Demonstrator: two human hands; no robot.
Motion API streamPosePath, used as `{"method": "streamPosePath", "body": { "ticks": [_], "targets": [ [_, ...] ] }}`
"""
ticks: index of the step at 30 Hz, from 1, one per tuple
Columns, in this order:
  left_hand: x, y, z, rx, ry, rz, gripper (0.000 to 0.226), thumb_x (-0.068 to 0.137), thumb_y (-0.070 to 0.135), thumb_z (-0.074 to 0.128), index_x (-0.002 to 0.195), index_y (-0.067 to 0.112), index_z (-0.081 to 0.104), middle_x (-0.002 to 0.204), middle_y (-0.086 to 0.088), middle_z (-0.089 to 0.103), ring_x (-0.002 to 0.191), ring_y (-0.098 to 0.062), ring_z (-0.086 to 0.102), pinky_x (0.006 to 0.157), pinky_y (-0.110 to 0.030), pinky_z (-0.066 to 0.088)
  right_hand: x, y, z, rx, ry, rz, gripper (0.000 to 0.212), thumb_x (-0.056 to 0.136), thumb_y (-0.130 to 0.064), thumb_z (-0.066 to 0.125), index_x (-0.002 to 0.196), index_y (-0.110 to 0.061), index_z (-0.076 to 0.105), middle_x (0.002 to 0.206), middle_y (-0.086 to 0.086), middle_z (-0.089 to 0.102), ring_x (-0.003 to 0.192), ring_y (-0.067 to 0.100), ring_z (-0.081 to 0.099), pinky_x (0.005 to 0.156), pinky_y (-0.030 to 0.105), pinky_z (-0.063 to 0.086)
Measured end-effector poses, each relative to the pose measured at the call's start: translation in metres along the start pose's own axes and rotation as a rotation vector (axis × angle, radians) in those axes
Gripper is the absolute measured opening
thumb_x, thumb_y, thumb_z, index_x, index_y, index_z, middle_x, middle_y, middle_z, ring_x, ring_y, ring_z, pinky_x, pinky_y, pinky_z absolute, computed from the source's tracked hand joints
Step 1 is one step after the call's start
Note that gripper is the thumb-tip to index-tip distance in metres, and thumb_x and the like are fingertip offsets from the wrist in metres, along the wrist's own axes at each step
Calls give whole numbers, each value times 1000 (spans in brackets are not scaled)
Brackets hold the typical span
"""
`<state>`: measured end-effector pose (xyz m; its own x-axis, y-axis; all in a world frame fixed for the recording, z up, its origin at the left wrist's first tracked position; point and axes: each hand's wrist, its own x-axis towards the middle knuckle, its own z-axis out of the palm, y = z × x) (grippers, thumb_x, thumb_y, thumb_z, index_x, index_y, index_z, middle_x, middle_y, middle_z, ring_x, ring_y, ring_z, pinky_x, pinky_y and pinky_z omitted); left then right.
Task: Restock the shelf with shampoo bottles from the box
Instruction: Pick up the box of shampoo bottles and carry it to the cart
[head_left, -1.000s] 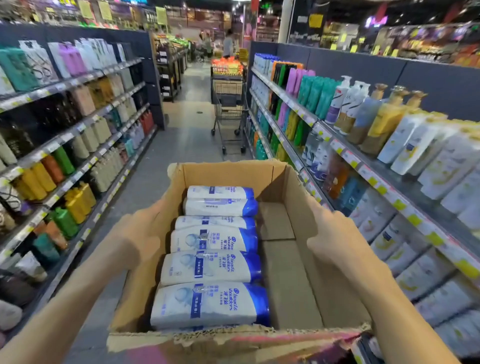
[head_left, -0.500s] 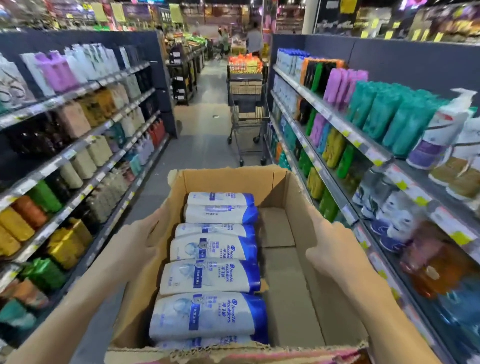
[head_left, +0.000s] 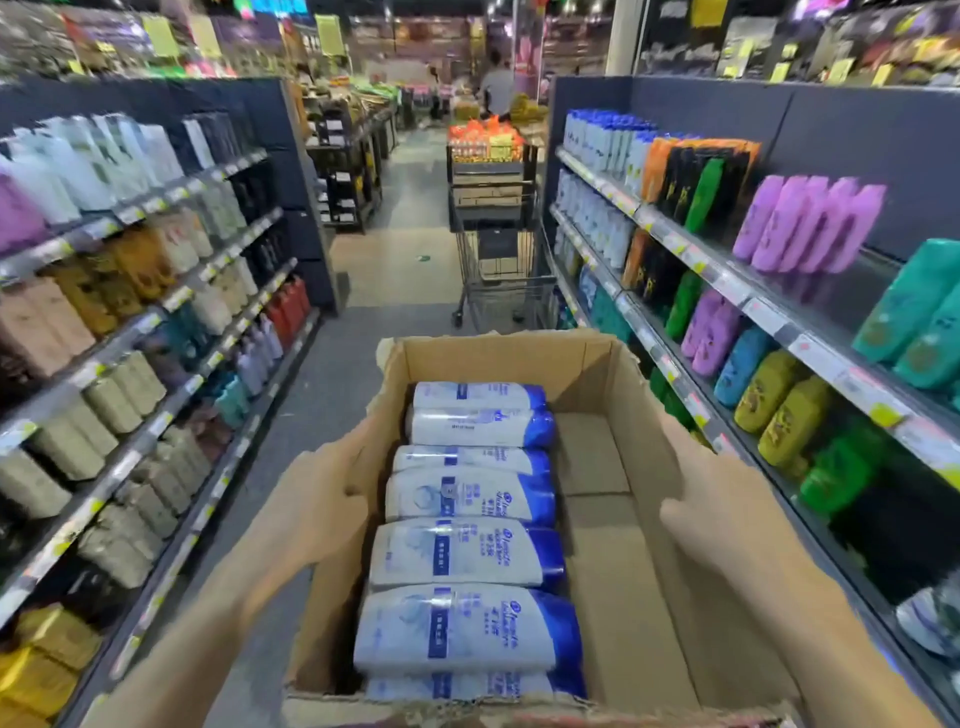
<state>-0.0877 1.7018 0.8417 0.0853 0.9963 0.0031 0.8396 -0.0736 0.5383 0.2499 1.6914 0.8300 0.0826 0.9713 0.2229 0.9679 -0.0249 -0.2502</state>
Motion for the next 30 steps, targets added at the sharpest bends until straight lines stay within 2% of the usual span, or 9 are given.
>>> {"method": "streamPosePath", "body": {
  "ticks": [4,8,11,12,14,18,22,25,30],
  "targets": [
    [126,8,1,13,22,-3,91,74,0,50,145,49,22,133,0,60,103,-25,64,87,-37,53,120,14,23,-23,14,16,101,69,-10,54,150,-39,0,85,16,59,82,35,60,58,33,36],
    [251,19,11,-32,33,14,86,74,5,54,141,52,28,119,6,69,89,-20,68,79,-31,54,247,30,45,-25,29,16,99,71,-8,53,151,-39,3,77,10,48,76,32,54,58,33,35],
    [348,35,8,-70,47,-27,86,71,7,58,141,47,29,127,3,64,102,-17,65,85,-35,54,345,44,57,20,21,3,101,71,-9,52,150,-39,-1,90,13,56,92,35,59,64,34,39],
    [378,42,6,-76,47,-40,87,71,5,59,140,48,28,129,3,63,99,-17,65,82,-34,54,377,47,61,37,22,1,101,71,-9,52,150,-39,-3,90,12,55,94,35,59,65,35,41],
    [436,52,2,-73,52,-47,88,70,7,59,139,50,25,127,3,63,92,-16,66,76,-33,54,440,53,66,60,3,-2,101,73,-9,53,150,-40,-4,83,7,45,94,34,59,67,34,42],
    [548,60,-3,-82,84,-74,90,60,20,51,143,44,26,134,0,59,104,-20,64,79,-34,53,559,59,78,58,-26,-20,96,78,-10,54,151,-37,-2,73,2,38,93,34,59,65,32,39],
    [668,53,1,-43,78,-84,87,75,4,60,147,38,25,137,2,56,120,-19,56,96,-33,47,675,61,105,39,-66,-44,94,82,-10,54,152,-35,-4,82,4,42,87,30,54,68,33,42],
    [762,36,9,-24,76,-52,88,73,2,60,146,40,27,133,4,60,116,-18,58,96,-34,48,761,60,135,40,-76,-43,94,83,-9,54,151,-36,-4,71,-1,35,73,26,46,62,33,39],
    [921,17,10,-44,55,-86,82,77,-1,58,146,35,31,135,2,58,116,-22,59,99,-36,48,909,60,186,-6,-75,-14,100,73,-7,51,151,-35,-3,63,2,34,70,30,46,56,34,33]
  ]
}}
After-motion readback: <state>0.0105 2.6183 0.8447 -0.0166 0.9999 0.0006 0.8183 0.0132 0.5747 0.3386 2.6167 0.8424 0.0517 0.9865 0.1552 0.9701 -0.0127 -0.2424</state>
